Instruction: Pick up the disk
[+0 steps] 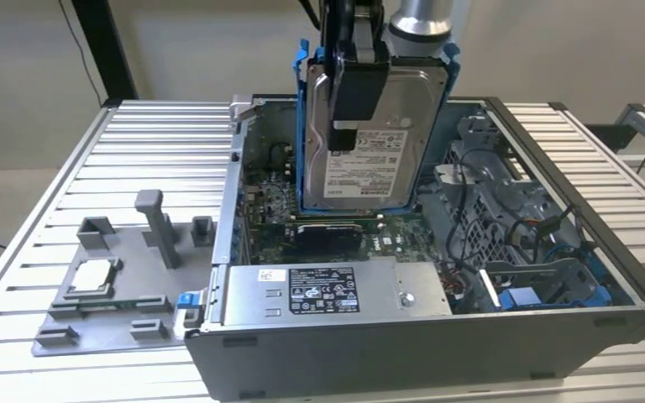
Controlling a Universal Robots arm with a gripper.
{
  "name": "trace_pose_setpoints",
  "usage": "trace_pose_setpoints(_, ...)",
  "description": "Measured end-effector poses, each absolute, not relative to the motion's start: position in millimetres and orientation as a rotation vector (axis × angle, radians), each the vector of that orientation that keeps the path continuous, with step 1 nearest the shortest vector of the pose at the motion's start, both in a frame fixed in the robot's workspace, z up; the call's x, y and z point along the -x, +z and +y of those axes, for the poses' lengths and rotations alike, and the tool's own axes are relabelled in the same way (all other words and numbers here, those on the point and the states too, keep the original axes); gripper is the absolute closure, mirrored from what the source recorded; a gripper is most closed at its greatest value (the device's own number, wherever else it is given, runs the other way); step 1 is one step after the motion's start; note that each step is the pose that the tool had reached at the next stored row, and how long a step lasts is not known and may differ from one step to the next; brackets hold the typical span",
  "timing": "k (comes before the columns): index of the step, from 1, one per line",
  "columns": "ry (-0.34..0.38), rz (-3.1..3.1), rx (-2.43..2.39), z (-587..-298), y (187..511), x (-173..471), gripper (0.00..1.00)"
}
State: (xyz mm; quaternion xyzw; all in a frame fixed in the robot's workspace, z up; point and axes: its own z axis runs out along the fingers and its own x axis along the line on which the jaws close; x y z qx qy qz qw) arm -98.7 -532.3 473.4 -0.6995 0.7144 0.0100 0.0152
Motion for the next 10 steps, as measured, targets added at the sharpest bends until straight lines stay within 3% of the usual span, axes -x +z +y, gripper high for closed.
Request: trace_pose_setpoints(10, 0.031, 2.230, 2.169, -553.9, 472.8, 98.6, 1.00)
